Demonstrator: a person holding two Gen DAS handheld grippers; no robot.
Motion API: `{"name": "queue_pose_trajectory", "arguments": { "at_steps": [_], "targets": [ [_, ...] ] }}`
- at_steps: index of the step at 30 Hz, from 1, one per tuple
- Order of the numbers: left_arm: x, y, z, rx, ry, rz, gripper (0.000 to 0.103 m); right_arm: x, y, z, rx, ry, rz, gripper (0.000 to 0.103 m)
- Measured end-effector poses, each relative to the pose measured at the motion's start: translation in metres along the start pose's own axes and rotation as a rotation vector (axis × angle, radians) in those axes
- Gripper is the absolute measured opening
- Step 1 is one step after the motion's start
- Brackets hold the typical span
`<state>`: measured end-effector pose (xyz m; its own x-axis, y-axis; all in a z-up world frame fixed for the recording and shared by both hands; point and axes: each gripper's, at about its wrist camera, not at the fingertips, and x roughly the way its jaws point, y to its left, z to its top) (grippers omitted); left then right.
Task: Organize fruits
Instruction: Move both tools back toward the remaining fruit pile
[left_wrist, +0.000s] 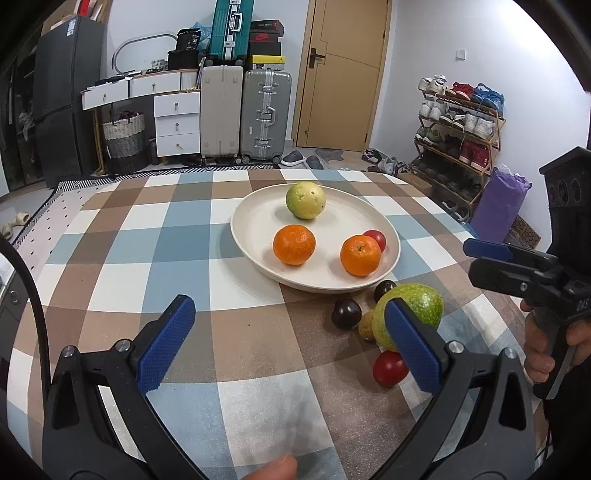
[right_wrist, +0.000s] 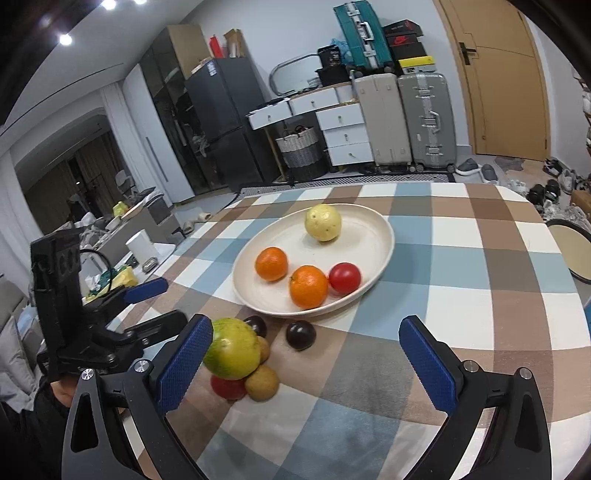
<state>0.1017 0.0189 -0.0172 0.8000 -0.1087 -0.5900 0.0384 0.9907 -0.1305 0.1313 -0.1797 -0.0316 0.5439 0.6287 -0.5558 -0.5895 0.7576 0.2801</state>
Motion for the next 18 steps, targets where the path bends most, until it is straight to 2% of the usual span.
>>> {"name": "queue_pose_trajectory", "arguments": {
  "at_steps": [5, 13, 18],
  "targets": [
    [-0.002, 0.000, -0.002, -0.007, 0.003, 0.000, 0.102, 0.004, 0.012, -0.002, -0.034, 0.017, 0.023, 0.103],
    [0.003, -0.003, -0.007, 0.015, 0.049, -0.012, 0.102, 0.023, 0.025, -0.010, -0.088, 0.085, 0.040, 0.103],
    [0.001, 0.001, -0.006, 0.003, 0.050, -0.011, 0.102, 0.038, 0.037, -0.015, -0.134, 0.142, 0.059, 0.102]
  ]
}}
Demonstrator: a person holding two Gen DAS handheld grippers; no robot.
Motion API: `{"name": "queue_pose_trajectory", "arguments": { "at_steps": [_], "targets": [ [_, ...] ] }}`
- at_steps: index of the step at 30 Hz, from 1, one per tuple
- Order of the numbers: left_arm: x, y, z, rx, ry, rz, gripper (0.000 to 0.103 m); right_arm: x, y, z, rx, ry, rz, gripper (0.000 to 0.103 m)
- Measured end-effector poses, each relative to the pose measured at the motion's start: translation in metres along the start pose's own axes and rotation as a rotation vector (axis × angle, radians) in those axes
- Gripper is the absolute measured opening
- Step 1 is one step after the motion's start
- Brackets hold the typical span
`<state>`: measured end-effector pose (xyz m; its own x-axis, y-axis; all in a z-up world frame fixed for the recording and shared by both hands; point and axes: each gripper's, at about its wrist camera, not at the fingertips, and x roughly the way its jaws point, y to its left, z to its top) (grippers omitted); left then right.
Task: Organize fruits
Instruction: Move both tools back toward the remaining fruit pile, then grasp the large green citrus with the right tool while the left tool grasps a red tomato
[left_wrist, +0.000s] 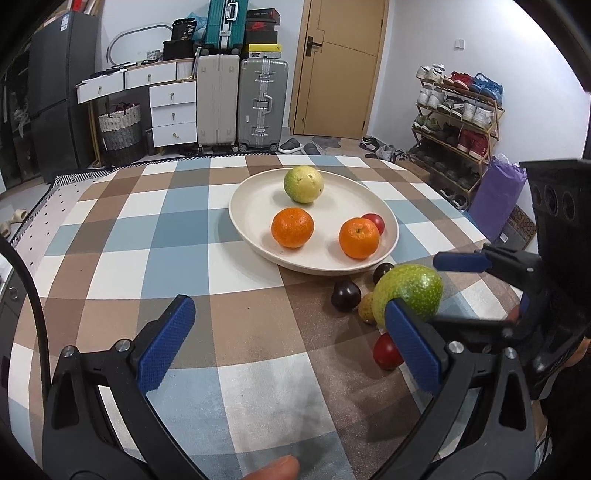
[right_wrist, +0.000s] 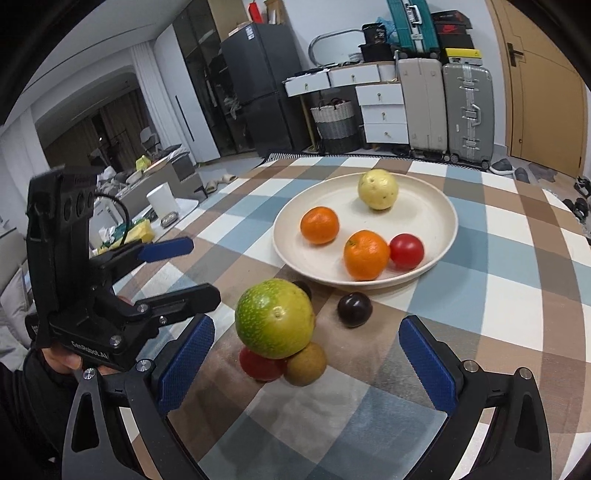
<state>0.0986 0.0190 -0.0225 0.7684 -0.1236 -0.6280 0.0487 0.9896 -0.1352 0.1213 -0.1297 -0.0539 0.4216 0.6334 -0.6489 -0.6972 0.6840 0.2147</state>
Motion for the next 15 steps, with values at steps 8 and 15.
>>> {"name": "queue_pose_trajectory", "arguments": {
  "at_steps": [8, 15],
  "targets": [
    [0.001, 0.009, 0.001, -0.035, 0.003, -0.004, 0.102, 0.015, 0.012, -0.002, -0.050, 0.044, -0.024, 0.087],
    [0.003, 0.010, 0.000, -0.039, 0.006, -0.005, 0.102, 0.016, 0.013, 0.001, -0.044, 0.031, -0.020, 0.075]
  ]
}}
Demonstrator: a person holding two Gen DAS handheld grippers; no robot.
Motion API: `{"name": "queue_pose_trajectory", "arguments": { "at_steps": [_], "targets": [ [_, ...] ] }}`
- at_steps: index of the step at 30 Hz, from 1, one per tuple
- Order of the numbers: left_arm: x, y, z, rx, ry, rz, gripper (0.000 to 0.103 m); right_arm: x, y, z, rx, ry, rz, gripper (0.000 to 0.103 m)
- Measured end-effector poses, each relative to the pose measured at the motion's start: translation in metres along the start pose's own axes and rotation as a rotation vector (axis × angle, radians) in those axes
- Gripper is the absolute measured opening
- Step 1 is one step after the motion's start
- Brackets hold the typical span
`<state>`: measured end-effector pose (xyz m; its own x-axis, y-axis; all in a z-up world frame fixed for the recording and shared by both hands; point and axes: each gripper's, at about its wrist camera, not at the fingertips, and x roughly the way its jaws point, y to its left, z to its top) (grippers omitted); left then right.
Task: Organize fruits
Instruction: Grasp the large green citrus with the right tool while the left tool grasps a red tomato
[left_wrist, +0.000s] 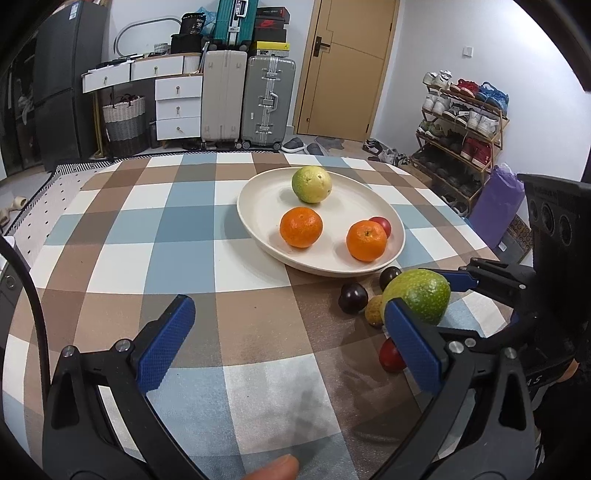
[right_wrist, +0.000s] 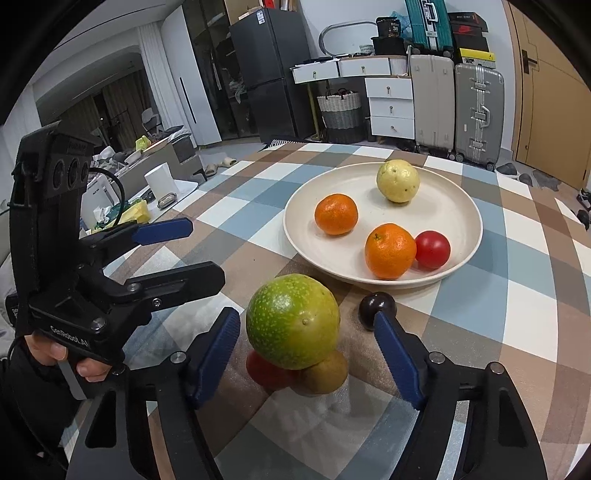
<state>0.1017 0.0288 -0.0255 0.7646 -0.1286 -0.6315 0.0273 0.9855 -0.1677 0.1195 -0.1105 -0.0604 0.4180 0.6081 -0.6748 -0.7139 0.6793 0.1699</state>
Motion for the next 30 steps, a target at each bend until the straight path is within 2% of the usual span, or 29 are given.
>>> {"name": "queue_pose_trajectory", "arguments": {
  "at_steps": [7, 15, 22, 26, 30],
  "targets": [
    [0.001, 0.001, 0.000, -0.004, -0.003, 0.005, 0.102, 0.000, 0.000, 0.000, 0.000, -0.002, 0.023, 0.049],
    [0.004, 0.001, 0.000, -0.016, 0.013, -0.013, 0.102, -0.018, -0.004, 0.002, 0.003, -0.075, 0.000, 0.049],
    [0.009, -0.025, -0.007, 0.073, 0.054, -0.039, 0.102, -0.037, -0.029, -0.006, 0.057, -0.104, -0.069, 0.049],
    [0.015, -0.038, -0.013, 0.116, 0.111, -0.097, 0.102, -0.041, -0.033, -0.006, 0.070, -0.108, -0.081, 0.049],
    [0.020, -0.051, -0.019, 0.150, 0.145, -0.107, 0.102, -0.039, -0.031, -0.007, 0.063, -0.101, -0.087, 0.049]
  ]
}}
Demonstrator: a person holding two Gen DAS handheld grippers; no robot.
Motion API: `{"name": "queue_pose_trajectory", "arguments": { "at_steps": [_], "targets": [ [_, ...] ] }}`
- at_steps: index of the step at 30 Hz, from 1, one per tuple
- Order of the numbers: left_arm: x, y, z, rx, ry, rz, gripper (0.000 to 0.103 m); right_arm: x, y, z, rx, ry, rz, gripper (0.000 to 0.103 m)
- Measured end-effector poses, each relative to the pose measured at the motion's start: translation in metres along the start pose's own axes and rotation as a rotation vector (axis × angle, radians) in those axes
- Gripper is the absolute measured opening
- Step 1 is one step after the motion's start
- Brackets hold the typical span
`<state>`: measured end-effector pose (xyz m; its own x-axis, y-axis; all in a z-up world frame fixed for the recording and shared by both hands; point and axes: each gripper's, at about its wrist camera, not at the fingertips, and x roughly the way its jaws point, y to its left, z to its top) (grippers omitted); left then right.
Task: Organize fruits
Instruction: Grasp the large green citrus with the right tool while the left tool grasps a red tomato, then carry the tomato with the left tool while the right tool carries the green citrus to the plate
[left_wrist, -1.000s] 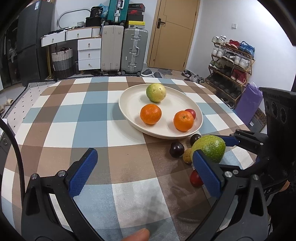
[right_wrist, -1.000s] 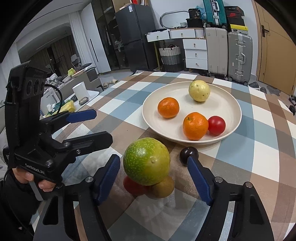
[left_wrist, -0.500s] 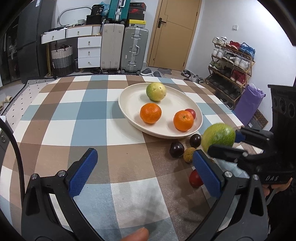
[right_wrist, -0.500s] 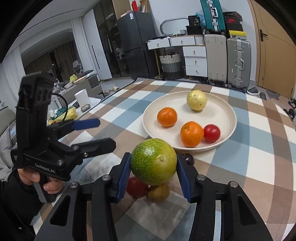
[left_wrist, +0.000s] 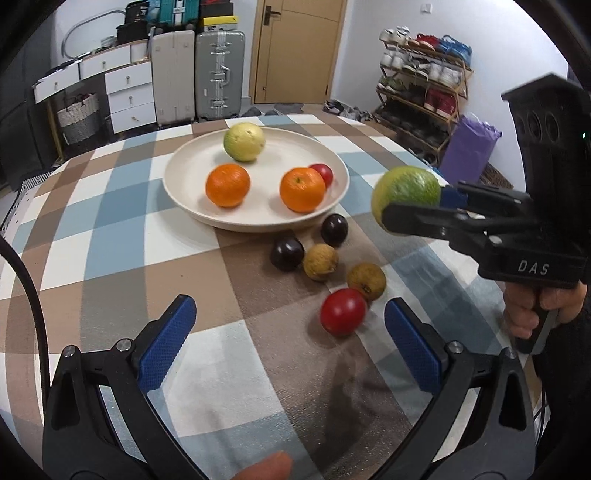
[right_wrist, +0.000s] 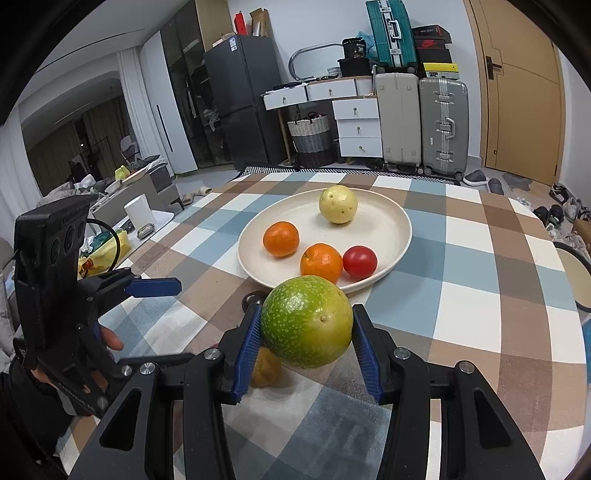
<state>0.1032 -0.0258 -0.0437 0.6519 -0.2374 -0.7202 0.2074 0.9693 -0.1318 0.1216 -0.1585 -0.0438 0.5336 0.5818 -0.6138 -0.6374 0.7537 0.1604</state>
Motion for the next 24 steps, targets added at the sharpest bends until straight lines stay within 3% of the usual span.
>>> {"name": "queue_pose_trajectory", "arguments": {
  "at_steps": [3, 15, 18, 20, 24],
  "targets": [
    [0.003, -0.009, -0.001, 0.005, 0.032, -0.017, 0.096, -0.001, 0.000, 0.000, -0.001, 0.000, 0.001, 0.049],
    [0.021, -0.027, -0.007, 0.061, 0.086, -0.043, 0.055, -0.003, -0.003, 0.000, 0.012, -0.005, -0.004, 0.049],
    [0.021, -0.026, -0.006, 0.053, 0.083, -0.083, 0.043, -0.003, -0.003, 0.000, 0.011, -0.003, -0.003, 0.049],
    [0.021, -0.026, -0.006, 0.052, 0.084, -0.104, 0.029, -0.003, -0.003, 0.000, 0.011, -0.001, -0.001, 0.049],
    [0.017, -0.027, -0.005, 0.059, 0.074, -0.119, 0.027, -0.003, -0.003, 0.000, 0.014, -0.003, 0.001, 0.049]
  ]
}}
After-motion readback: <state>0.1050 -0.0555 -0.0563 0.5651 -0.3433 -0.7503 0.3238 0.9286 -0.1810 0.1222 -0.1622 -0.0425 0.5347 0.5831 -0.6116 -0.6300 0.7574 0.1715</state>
